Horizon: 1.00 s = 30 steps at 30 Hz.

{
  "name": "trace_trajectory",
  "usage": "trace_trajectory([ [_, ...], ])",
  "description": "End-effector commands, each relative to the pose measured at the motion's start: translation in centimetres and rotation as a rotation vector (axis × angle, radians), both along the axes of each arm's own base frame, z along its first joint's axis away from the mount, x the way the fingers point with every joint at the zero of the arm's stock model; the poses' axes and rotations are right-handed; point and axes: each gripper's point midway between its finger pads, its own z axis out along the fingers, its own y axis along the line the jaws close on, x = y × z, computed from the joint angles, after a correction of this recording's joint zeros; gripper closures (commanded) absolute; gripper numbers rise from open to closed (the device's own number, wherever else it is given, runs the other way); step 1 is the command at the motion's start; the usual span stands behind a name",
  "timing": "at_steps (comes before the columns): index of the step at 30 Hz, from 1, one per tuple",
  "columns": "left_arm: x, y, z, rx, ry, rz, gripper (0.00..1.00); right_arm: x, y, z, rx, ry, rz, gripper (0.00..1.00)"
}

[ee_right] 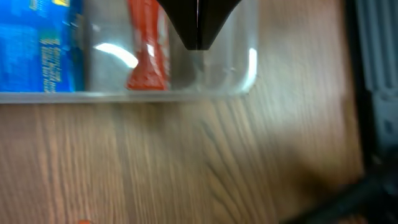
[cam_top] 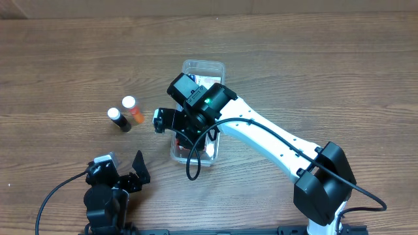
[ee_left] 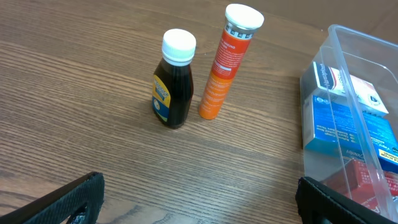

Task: Pack container
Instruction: 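Lower the red-white box into the container beside the blue box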

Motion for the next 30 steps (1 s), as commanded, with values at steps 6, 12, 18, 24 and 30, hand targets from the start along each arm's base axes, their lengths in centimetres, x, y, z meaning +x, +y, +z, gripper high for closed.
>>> trace_trajectory([
  [6,0.0,0.0,0.0,-0.010,-0.003,0.005,0.00,-0.9,0.8,-3.6,-0.047,0.176,-0.081,0.96],
  [12,0.0,0.0,0.0,-0.010,-0.003,0.005,0.00,0.4,0.6,-4.0,-0.055,0.123,-0.100,0.96],
  [18,0.0,0.0,0.0,-0.010,-0.003,0.005,0.00,3.7,-0.6,-4.4,-0.090,0.013,-0.159,0.96],
  [24,0.0,0.0,0.0,-0.010,-0.003,0.005,0.00,7.6,-1.8,-4.1,-0.055,-0.030,-0.289,0.96],
  [30,0.0,0.0,0.0,-0.010,-0.003,0.005,0.00,7.7,-2.1,-2.8,-0.067,-0.053,-0.296,0.96],
])
